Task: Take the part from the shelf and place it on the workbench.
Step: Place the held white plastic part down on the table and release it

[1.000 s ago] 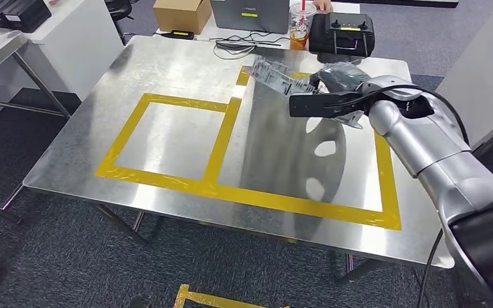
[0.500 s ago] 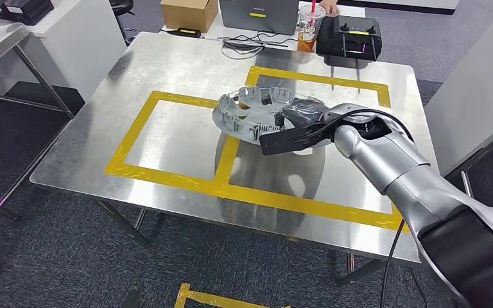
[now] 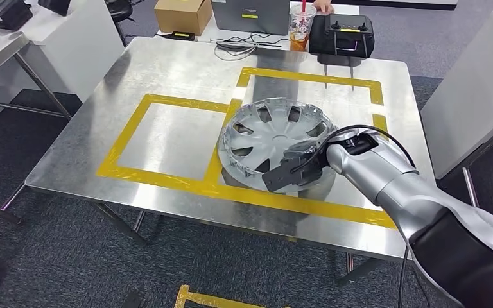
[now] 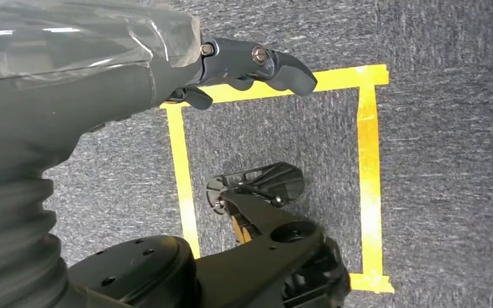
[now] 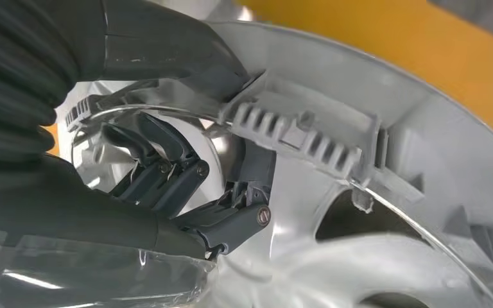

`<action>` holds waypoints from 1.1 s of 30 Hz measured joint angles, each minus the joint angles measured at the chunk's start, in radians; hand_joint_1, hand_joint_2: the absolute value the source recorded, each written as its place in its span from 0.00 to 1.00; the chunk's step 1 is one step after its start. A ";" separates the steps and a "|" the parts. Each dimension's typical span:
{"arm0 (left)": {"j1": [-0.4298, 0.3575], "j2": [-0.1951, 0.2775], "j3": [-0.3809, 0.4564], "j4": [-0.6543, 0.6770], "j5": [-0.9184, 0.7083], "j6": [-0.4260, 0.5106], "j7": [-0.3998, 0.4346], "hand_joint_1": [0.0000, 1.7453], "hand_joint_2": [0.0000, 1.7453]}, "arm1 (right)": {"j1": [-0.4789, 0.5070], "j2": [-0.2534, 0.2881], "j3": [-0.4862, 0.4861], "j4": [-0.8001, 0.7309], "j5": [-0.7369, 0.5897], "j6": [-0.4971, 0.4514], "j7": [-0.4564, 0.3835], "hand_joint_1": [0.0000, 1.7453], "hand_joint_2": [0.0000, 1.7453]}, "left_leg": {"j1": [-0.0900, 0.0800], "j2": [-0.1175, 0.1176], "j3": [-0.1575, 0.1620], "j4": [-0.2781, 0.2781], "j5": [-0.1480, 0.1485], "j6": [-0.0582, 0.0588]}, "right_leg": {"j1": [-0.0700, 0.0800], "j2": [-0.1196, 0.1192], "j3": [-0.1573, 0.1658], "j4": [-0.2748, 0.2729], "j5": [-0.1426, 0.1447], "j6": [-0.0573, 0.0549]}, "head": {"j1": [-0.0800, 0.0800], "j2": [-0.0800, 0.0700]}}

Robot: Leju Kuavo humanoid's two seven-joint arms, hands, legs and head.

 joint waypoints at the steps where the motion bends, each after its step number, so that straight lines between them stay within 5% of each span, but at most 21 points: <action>1: 0.000 0.002 0.000 0.000 0.000 0.002 0.002 0.00 1.00 | 0.000 -0.001 0.012 0.007 -0.006 0.000 0.003 1.00 1.00 | 0.000 0.000 0.038 -0.072 0.033 0.003 | 0.000 0.001 0.001 0.000 0.000 0.000 | 0.000 0.000; 4: -0.002 0.007 0.000 -0.003 0.001 0.005 0.005 0.00 1.00 | -0.006 -0.006 0.042 0.025 -0.029 0.000 0.011 1.00 1.00 | -0.007 0.000 0.122 -0.223 0.074 0.015 | 0.006 0.003 -0.002 0.000 0.001 0.009 | 0.001 0.000; 8: -0.004 0.011 -0.001 -0.008 -0.001 0.009 0.012 0.00 1.00 | -0.010 -0.015 0.070 0.047 -0.048 0.015 0.025 1.00 1.00 | -0.010 0.000 0.131 -0.244 0.082 0.040 | 0.004 0.002 -0.010 0.008 -0.005 0.028 | 0.002 0.000; 12: -0.010 0.012 -0.003 -0.014 -0.005 0.012 0.017 0.00 1.00 | -0.015 -0.025 0.095 0.067 -0.056 0.035 0.034 1.00 1.00 | -0.010 0.000 0.135 -0.255 0.091 0.057 | 0.005 0.001 -0.120 0.239 -0.102 0.018 | 0.004 0.000; 14: -0.010 0.012 -0.006 -0.016 -0.008 0.011 0.021 0.00 1.00 | -0.014 -0.030 0.108 0.077 -0.059 0.044 0.037 1.00 1.00 | -0.011 -0.002 0.134 -0.254 0.091 0.057 | 0.005 0.001 -0.142 0.287 -0.110 0.026 | 0.004 0.000; 16: -0.011 0.012 -0.011 -0.018 -0.013 0.010 0.026 0.00 1.00 | -0.017 -0.035 0.118 0.083 -0.063 0.051 0.038 0.50 0.50 | -0.011 -0.003 0.135 -0.251 0.089 0.056 | 0.003 0.000 -0.087 0.179 -0.066 0.041 | 0.004 0.000; 18: -0.014 0.013 -0.017 -0.021 -0.021 0.012 0.029 0.00 1.00 | -0.022 -0.039 0.125 0.087 -0.073 0.056 0.037 0.00 0.00 | -0.015 -0.003 0.132 -0.244 0.085 0.049 | 0.004 -0.003 -0.018 0.044 -0.022 0.041 | 0.003 0.000; 20: -0.016 0.014 -0.022 -0.021 -0.024 0.017 0.032 0.00 1.00 | -0.025 -0.043 0.133 0.091 -0.087 0.059 0.037 0.00 0.00 | -0.018 -0.003 0.129 -0.240 0.083 0.041 | 0.007 -0.003 0.007 -0.003 -0.008 0.030 | 0.003 0.000; 24: -0.018 0.016 -0.025 -0.022 -0.006 0.012 0.043 0.00 0.00 | -0.034 -0.044 0.144 0.095 -0.109 0.058 0.036 0.00 0.00 | -0.012 -0.002 0.110 -0.204 0.057 0.021 | 0.002 -0.001 0.011 -0.007 -0.002 0.010 | 0.001 0.000; 27: -0.018 0.019 -0.025 -0.022 -0.005 0.012 0.048 0.00 0.00 | -0.040 -0.044 0.152 0.095 -0.117 0.056 0.037 0.00 0.00 | -0.005 -0.001 0.028 -0.027 -0.028 0.005 | 0.000 -0.002 0.012 -0.007 -0.001 0.004 | -0.003 0.000; 29: -0.018 0.019 -0.026 -0.021 -0.004 0.012 0.049 0.00 0.00 | -0.041 -0.044 0.158 0.097 -0.121 0.055 0.037 0.00 0.00 | -0.001 -0.001 -0.009 0.046 -0.042 0.002 | 0.000 -0.003 0.012 -0.007 -0.002 0.004 | -0.003 0.000; 30: -0.018 0.019 -0.026 -0.021 -0.004 0.012 0.049 0.00 0.00 | -0.041 -0.044 0.160 0.098 -0.124 0.053 0.038 0.00 0.00 | 0.000 -0.001 0.000 0.026 -0.022 0.002 | 0.000 -0.002 0.013 -0.007 -0.002 0.004 | -0.003 0.000; 33: -0.018 0.023 -0.026 -0.022 -0.003 0.012 0.046 0.00 0.00 | -0.050 -0.045 0.161 0.101 -0.138 0.036 0.044 0.00 0.00 | -0.001 0.000 0.098 -0.169 0.062 0.009 | 0.003 0.000 0.013 -0.007 -0.001 0.006 | -0.002 0.000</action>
